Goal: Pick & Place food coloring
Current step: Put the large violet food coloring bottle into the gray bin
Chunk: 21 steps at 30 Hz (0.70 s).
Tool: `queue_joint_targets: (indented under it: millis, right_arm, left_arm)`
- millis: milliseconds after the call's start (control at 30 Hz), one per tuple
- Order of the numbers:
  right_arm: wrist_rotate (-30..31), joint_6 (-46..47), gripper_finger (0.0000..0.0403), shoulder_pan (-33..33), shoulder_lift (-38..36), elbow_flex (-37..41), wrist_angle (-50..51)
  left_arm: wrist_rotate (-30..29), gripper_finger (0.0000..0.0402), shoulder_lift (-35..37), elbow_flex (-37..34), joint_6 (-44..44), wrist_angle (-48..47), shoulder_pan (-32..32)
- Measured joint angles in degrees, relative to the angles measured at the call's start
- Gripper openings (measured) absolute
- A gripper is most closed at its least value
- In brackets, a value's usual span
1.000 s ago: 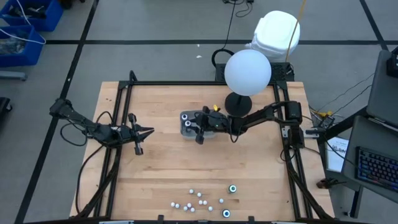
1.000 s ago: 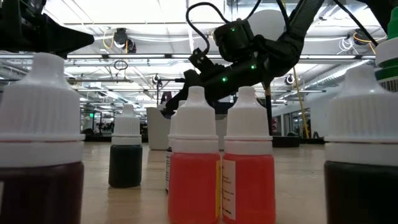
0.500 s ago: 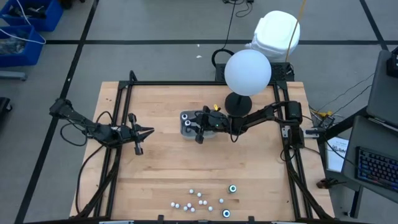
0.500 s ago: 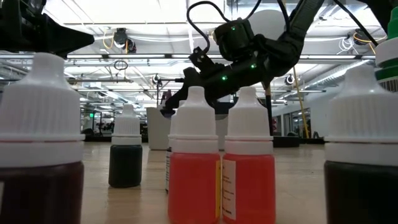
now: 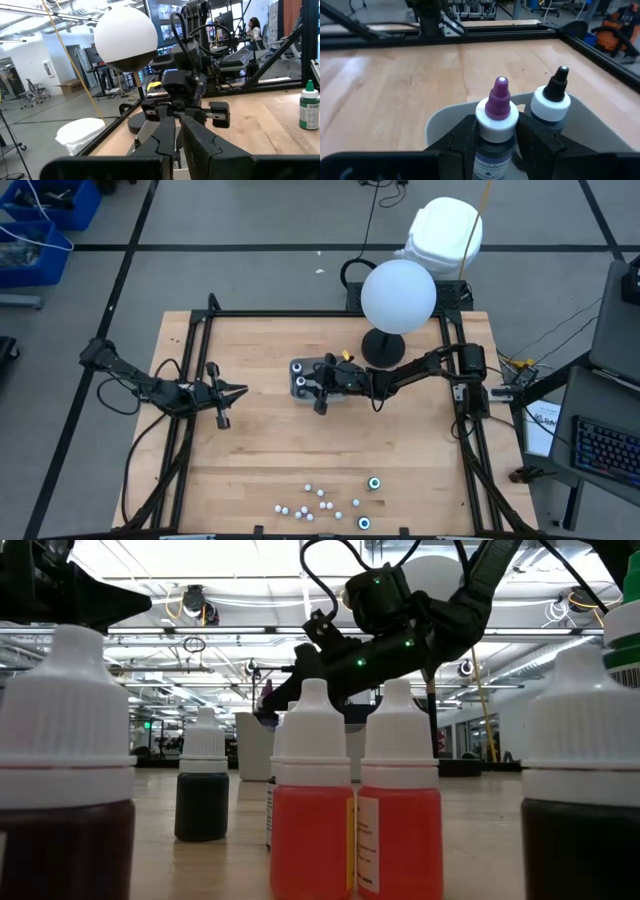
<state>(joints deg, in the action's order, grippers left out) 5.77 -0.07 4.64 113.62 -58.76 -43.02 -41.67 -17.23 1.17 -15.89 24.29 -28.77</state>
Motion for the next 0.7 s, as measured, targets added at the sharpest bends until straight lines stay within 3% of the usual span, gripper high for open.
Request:
queue_joint_targets:
  millis: [233,467,700]
  right_arm:
    - [-1.3,0.5,0.0116,0.4,0.2,0.0,-0.2]
    - [-1.3,2.8,0.0116,0.6,4.8,-0.3,-6.5]
    - [-1.4,2.4,0.0116,0.9,5.4,-0.3,-6.7]
  left_arm:
    - [0.0,0.004,0.0,0.0,0.0,0.0,0.0]
    - [0.1,0.004,0.0,0.0,1.7,0.0,2.0]
    - [2.8,0.004,0.0,0.0,2.9,-0.4,3.7]
